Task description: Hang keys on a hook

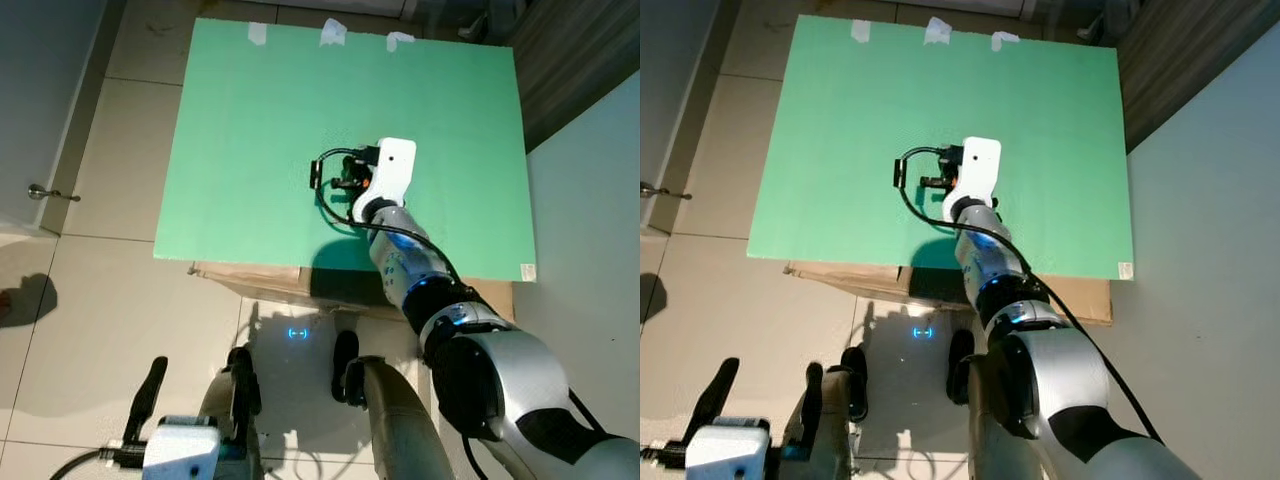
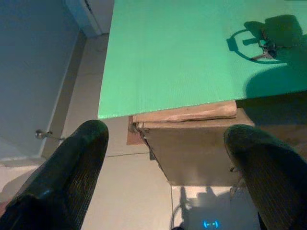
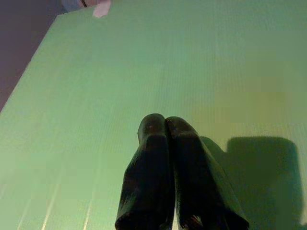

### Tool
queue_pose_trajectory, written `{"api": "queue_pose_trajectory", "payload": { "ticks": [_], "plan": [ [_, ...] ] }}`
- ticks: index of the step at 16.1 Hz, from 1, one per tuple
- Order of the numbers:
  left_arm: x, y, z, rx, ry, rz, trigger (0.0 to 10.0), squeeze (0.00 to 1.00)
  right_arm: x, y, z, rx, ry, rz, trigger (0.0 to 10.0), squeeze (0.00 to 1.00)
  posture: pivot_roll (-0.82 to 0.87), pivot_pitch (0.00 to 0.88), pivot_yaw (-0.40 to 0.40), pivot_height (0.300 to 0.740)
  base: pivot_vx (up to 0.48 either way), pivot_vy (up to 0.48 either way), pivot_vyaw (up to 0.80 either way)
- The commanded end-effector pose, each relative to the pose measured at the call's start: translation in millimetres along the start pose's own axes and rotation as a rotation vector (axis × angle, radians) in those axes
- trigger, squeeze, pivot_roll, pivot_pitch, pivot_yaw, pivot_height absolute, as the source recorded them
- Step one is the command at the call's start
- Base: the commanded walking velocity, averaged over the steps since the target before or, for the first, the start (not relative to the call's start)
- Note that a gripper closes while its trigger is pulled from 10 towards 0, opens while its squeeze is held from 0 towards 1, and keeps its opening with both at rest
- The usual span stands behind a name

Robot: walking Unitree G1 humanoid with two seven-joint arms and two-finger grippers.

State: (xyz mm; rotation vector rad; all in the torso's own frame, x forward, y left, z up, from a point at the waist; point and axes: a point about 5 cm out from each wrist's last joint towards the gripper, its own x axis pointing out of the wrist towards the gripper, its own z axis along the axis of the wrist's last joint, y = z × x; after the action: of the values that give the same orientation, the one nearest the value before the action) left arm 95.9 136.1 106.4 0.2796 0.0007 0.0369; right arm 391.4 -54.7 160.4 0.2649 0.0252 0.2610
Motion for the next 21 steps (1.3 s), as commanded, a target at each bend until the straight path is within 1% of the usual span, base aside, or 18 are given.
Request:
{"api": "queue_pose_trajectory", "payload": {
  "ticks": [1, 2, 3, 4, 5, 6, 7, 11, 13, 16, 17, 18, 21],
  "plan": [
    [-4.8, -1.9, -9, 0.002, 0.06, -0.019, 10.0, 0.0, 1.0, -0.7, 3, 0.007, -0.004, 0.005, 0.0, 0.0, 0.21, 0.479, -0.067, 0.74, 0.0, 0.0, 0.0],
    [-3.9, -2.5, -9, 0.002, 0.057, -0.021, 10.0, 0.0, 1.2, -1.9, 3, -0.028, 0.004, -0.002, 0.0, 0.86, 0.2, 0.476, -0.063, 0.74, 0.0, 0.0, 0.0],
    [-3.7, -2.8, -9, 0.002, 0.057, -0.023, 10.0, 0.0, 0.6, -2.3, 0, -0.028, 0.017, -0.002, 3.3, 1.0, 0.2, 0.476, -0.063, 0.74, 0.0, 0.0, 0.0],
    [-4.0, -3.0, -9, 0.002, 0.056, -0.025, 10.0, 0.0, -0.4, -1.8, -3, -0.019, 0.027, 0.003, 9.8, 1.0, 0.21, 0.474, -0.057, 0.74, 0.0, 0.0, 0.0],
    [-4.8, -3.1, -9, 0.001, 0.058, -0.031, 10.0, 0.0, -4.6, -1.3, -16, 0.012, 0.072, -0.001, 10.0, 1.0, 0.21, 0.47, -0.049, 0.74, 0.0, 0.0, 0.0],
    [-5.4, -4.0, -10, -0.004, 0.062, -0.038, 10.0, 0.0, -9.3, -1.4, -29, 0.02, 0.111, -0.006, 10.0, 1.0, 0.21, 0.468, -0.048, 0.74, 0.0, 0.0, 0.0],
    [-7.0, -5.7, -10, -0.01, 0.067, -0.049, 10.0, 0.0, -14.1, -1.4, -39, -0.023, 0.138, 0.002, 10.0, 1.0, 0.22, 0.467, -0.047, 0.74, 0.0, 0.0, 0.0],
    [-12.1, -6.2, -9, -0.008, 0.078, -0.055, 10.0, 0.0, -21.1, -2.4, -54, -0.049, 0.182, 0.002, 10.0, 1.0, 0.25, 0.464, -0.04, 0.74, 0.0, 0.0, 0.0],
    [-14.3, -4.7, -8, -0.003, 0.081, -0.052, 10.0, 0.0, -23.0, 0.5, -59, -0.061, 0.192, 0.009, 10.0, 1.0, 0.26, 0.464, -0.038, 0.74, 0.0, 0.0, 0.0],
    [-16.1, -4.4, -7, 0.0, 0.084, -0.051, 10.0, 0.0, -25.4, 1.0, -64, -0.069, 0.208, 0.003, 10.0, 1.0, 0.26, 0.464, -0.036, 0.74, 0.0, 0.0, 0.0],
    [-17.0, -4.6, -6, 0.001, 0.085, -0.051, 10.0, 0.0, -27.5, -0.6, -67, -0.091, 0.22, -0.014, 10.0, 1.0, 0.27, 0.467, -0.036, 0.74, 0.0, 0.0, 0.0],
    [-18.1, -4.9, -6, 0.001, 0.085, -0.05, 10.0, 0.0, -30.6, -3.2, -72, -0.116, 0.235, -0.041, 10.0, 0.0, 0.27, 0.471, -0.037, 0.74, 0.0, 0.0, 0.0],
    [-20.1, -5.4, -5, 0.0, 0.09, -0.051, 10.0, 0.0, -33.4, -2.9, -78, -0.126, 0.256, -0.054, 10.0, 0.0, 0.28, 0.478, -0.037, 0.74, 0.0, 0.0, 0.0]
  ]
}}
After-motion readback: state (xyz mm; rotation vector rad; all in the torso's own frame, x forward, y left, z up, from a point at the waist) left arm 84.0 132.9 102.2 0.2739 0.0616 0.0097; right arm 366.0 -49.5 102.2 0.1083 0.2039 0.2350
